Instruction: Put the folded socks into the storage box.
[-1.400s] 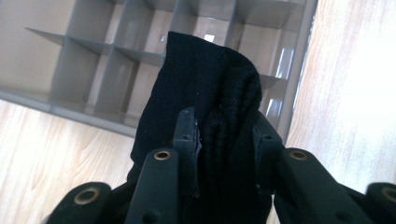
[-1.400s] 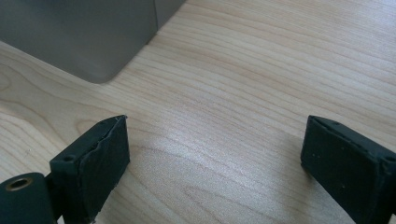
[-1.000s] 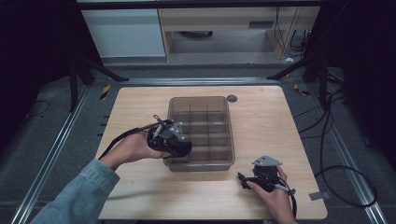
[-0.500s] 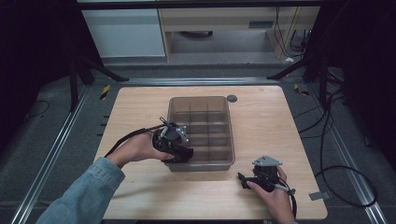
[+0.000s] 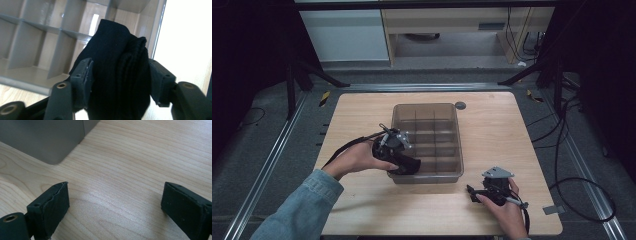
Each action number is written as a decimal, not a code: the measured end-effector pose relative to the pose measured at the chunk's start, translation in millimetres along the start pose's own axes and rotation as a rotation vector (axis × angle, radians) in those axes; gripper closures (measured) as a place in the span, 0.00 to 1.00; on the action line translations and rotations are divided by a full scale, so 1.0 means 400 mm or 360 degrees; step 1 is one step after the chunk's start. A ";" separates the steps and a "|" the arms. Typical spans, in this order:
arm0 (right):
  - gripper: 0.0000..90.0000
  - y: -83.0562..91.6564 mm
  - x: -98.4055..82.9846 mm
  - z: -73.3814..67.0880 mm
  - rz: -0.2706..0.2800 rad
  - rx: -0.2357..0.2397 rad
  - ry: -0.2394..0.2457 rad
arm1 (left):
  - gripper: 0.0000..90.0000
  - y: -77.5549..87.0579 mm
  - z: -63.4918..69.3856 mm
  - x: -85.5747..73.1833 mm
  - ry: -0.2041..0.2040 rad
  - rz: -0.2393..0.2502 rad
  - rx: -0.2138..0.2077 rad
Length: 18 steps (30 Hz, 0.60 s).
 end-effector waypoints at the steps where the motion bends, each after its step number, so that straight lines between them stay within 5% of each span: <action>1: 0.09 0.000 0.000 0.000 0.0002 0.0001 0.0000 | 0.45 0.008 0.002 0.004 0.0005 0.0026 -0.0011; 5: 0.09 0.000 0.000 0.000 0.0000 0.0000 0.0000 | 0.42 0.052 0.001 0.027 0.0005 0.0147 -0.0010; 10: 0.09 0.000 0.000 0.000 0.0000 -0.0002 -0.0001 | 0.64 0.099 -0.019 0.058 -0.0005 0.0237 0.0061; 18: 0.09 0.000 0.000 0.000 0.0000 -0.0002 -0.0001 | 0.94 0.042 -0.040 0.039 -0.0011 0.0097 0.0070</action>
Point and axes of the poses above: each handheld gripper's, and its own axes: y roughly backward along the jaws, x roughly out of its top, z roughly to its right, the point moved 10 cm from there along -y, roughly forward along the jaws, and after that the axes turned 6 degrees about z, right-handed, at the moved point
